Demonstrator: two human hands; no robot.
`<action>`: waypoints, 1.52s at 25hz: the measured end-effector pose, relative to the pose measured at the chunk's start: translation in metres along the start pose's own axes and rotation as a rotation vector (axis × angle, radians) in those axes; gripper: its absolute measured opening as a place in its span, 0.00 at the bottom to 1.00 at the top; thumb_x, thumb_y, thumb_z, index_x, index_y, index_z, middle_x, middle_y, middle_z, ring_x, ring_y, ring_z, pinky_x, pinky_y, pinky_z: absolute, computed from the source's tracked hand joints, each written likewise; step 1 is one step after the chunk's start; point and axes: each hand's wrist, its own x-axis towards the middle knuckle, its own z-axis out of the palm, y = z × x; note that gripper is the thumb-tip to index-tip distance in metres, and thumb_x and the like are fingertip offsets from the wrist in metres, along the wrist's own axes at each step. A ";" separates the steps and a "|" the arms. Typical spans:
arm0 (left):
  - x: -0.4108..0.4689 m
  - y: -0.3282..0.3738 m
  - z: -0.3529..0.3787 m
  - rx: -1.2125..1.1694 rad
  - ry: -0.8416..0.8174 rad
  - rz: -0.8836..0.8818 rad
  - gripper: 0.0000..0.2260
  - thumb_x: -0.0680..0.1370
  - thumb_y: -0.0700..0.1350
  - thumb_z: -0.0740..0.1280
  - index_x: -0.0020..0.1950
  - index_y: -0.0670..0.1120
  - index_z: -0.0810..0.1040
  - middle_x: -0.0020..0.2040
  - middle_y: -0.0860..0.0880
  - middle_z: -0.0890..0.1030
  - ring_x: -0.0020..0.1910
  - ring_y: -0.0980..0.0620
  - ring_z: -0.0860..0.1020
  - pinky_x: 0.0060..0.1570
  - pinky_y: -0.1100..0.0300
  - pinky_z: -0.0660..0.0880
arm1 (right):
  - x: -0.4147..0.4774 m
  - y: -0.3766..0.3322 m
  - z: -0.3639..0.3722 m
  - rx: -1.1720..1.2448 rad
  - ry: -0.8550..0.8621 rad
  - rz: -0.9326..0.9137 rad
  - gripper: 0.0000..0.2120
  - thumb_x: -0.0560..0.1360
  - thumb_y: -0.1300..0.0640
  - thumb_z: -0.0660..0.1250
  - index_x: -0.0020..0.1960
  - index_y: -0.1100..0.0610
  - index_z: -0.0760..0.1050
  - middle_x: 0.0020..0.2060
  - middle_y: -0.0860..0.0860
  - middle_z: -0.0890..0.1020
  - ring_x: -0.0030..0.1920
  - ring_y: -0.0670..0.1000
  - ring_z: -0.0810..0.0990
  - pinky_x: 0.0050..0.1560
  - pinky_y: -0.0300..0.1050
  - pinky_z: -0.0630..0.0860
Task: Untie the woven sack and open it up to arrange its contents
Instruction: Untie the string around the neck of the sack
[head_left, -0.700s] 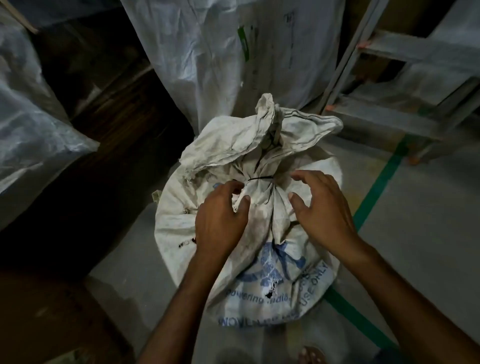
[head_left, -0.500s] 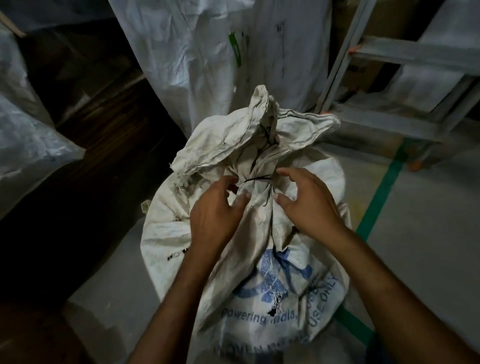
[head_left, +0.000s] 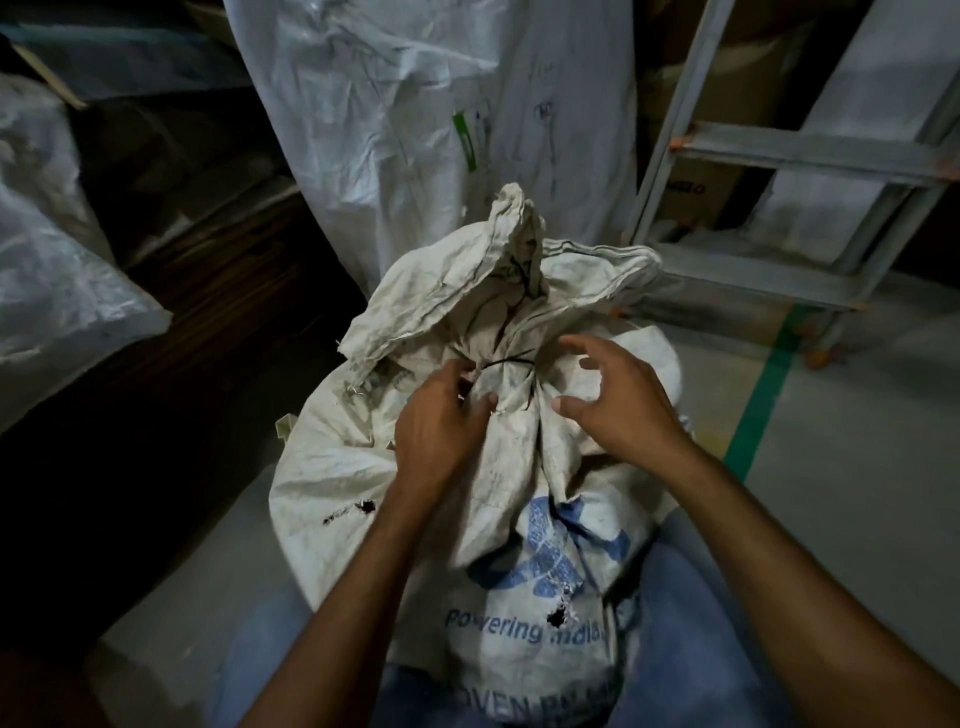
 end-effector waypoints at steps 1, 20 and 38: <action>0.007 -0.001 0.004 -0.006 0.002 0.021 0.16 0.75 0.54 0.70 0.62 0.56 0.76 0.51 0.53 0.82 0.47 0.50 0.81 0.42 0.54 0.79 | 0.006 0.002 0.000 0.008 0.000 -0.004 0.34 0.70 0.55 0.81 0.73 0.46 0.73 0.67 0.46 0.79 0.65 0.48 0.78 0.63 0.47 0.76; 0.060 -0.043 0.020 -0.343 -0.068 0.150 0.09 0.77 0.43 0.74 0.56 0.51 0.87 0.53 0.57 0.84 0.46 0.58 0.84 0.45 0.54 0.82 | 0.044 0.008 0.051 0.001 0.034 -0.060 0.20 0.74 0.49 0.78 0.64 0.46 0.81 0.57 0.44 0.84 0.56 0.46 0.83 0.56 0.48 0.81; 0.047 -0.048 0.038 -0.166 -0.041 0.286 0.08 0.79 0.41 0.72 0.57 0.45 0.84 0.58 0.47 0.80 0.50 0.51 0.82 0.48 0.61 0.78 | 0.040 0.014 0.060 -0.307 0.036 -0.197 0.15 0.79 0.51 0.71 0.65 0.51 0.82 0.60 0.52 0.83 0.57 0.59 0.82 0.52 0.53 0.81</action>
